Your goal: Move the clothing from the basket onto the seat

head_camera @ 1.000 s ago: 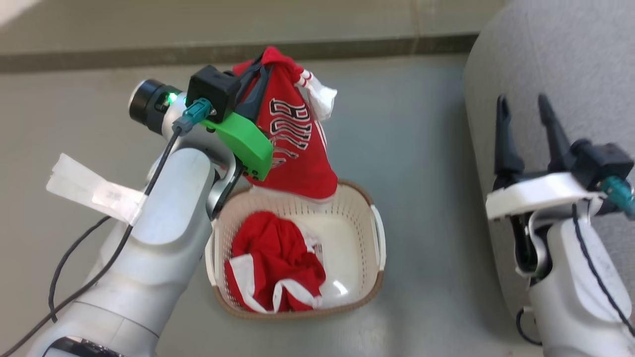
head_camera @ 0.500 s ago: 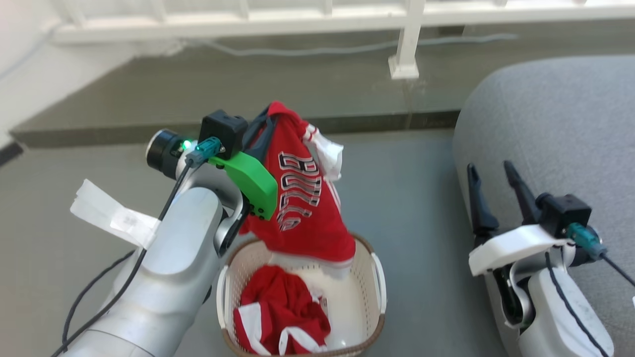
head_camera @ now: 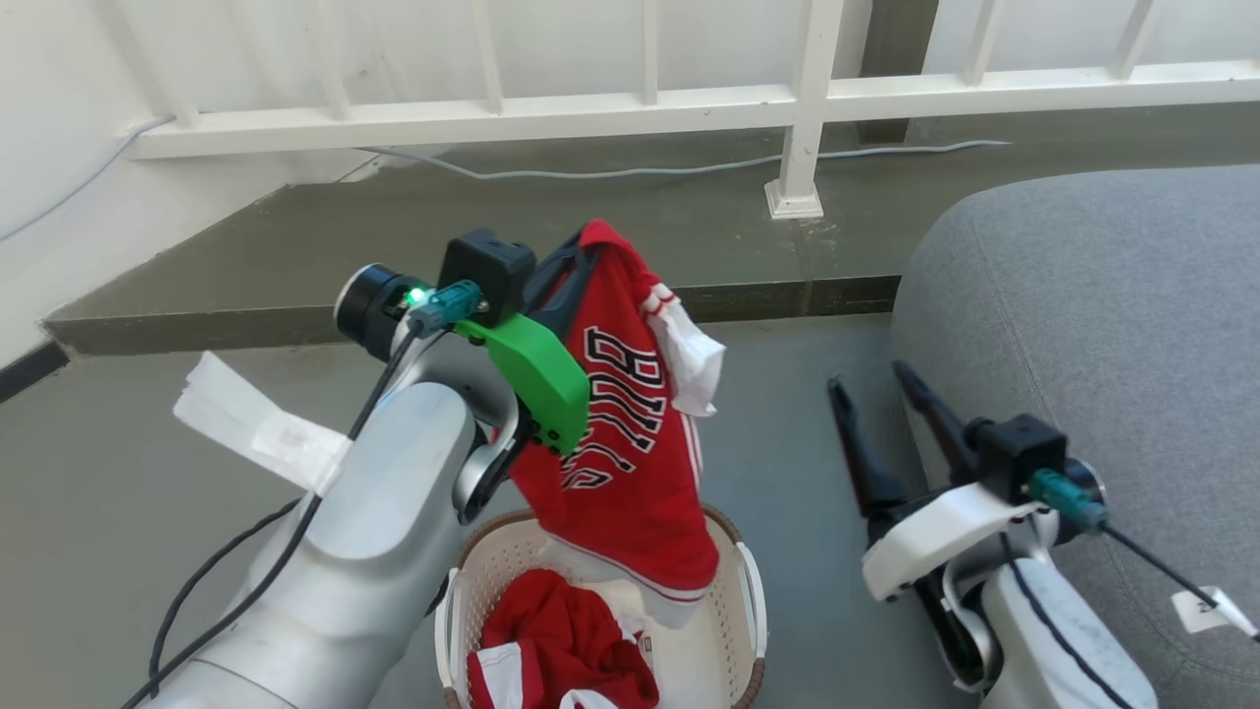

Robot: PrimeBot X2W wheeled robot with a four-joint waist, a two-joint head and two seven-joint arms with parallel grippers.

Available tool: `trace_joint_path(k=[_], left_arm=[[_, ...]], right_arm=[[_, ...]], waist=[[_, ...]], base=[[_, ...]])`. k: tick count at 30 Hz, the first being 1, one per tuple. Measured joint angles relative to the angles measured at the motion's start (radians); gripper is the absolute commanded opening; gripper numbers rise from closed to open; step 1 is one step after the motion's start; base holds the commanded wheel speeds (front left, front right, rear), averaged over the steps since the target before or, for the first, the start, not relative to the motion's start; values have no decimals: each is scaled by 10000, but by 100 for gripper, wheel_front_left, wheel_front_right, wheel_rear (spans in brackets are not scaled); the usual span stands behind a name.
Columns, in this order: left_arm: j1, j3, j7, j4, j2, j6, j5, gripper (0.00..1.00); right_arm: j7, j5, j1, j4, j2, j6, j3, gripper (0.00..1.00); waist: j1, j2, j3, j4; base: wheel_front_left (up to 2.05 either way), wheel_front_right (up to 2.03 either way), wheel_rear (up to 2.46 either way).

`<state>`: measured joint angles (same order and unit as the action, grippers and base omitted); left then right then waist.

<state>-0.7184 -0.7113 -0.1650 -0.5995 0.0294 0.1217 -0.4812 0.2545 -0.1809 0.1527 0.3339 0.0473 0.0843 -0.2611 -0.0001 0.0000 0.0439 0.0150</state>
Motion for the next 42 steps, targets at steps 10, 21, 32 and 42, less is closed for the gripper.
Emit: trace_joint_path(k=[10, 21, 32, 42], left_arm=[[-5, -765, 374, 849, 0, -125, -209, 0], [-52, -1565, 688, 1634, 6, -261, -637, 0], [-97, -1914, 947, 1973, 42, -652, -784, 0], [-105, -1946, 1026, 2100, 42, -932, -1024, 0]], right_arm=[[0, 71, 80, 717, 35, 297, -1588, 100], [0, -56, 895, 1615, 88, 303, -2694, 100], [0, -351, 1754, 2709, 105, 387, -3356, 100], [0, -673, 2216, 3080, 117, 389, -3758, 0]], waist=[[0, 0, -49, -192], [1, 0, -96, -641], [1, 0, -125, -1013], [1, 0, -166, -977]], base=[[0, 0, 0], [0, 0, 0], [0, 0, 0], [0, 0, 0]])
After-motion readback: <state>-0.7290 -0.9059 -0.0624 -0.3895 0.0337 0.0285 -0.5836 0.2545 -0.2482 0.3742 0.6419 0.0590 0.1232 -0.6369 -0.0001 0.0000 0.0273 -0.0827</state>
